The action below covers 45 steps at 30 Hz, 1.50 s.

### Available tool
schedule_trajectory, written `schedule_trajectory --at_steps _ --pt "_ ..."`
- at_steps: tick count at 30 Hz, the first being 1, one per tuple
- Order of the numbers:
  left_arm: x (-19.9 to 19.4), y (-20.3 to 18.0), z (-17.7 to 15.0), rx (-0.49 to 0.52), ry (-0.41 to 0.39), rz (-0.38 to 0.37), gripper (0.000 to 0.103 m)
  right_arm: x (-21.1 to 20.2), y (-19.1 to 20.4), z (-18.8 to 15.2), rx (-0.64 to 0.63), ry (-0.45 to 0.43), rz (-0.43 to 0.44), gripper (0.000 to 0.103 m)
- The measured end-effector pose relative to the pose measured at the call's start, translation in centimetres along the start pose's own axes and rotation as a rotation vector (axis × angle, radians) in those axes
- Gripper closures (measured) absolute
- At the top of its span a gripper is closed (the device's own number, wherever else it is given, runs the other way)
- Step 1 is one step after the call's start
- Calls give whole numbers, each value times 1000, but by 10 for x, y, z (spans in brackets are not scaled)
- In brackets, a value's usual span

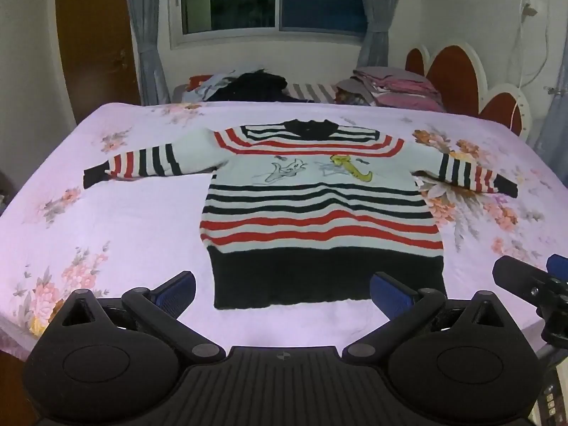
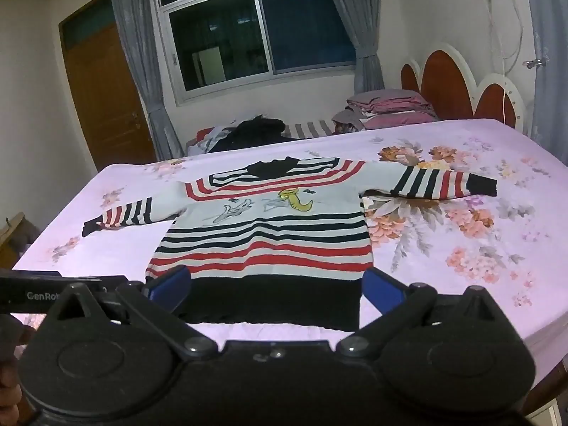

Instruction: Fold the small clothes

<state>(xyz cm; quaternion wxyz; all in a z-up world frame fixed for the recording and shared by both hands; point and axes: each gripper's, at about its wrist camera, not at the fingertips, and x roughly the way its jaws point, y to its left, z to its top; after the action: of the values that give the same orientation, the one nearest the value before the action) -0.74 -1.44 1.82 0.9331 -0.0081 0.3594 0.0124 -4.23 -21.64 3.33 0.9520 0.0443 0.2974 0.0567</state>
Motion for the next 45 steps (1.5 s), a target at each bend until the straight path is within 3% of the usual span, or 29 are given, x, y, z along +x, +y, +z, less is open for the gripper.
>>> schedule_trajectory --at_steps 31,45 --pt "-4 -7 -4 -5 19 -6 0 0 -5 2 0 4 -23 0" --pt "-3 -14 -3 41 12 -1 0 4 -4 1 3 11 -39 0"
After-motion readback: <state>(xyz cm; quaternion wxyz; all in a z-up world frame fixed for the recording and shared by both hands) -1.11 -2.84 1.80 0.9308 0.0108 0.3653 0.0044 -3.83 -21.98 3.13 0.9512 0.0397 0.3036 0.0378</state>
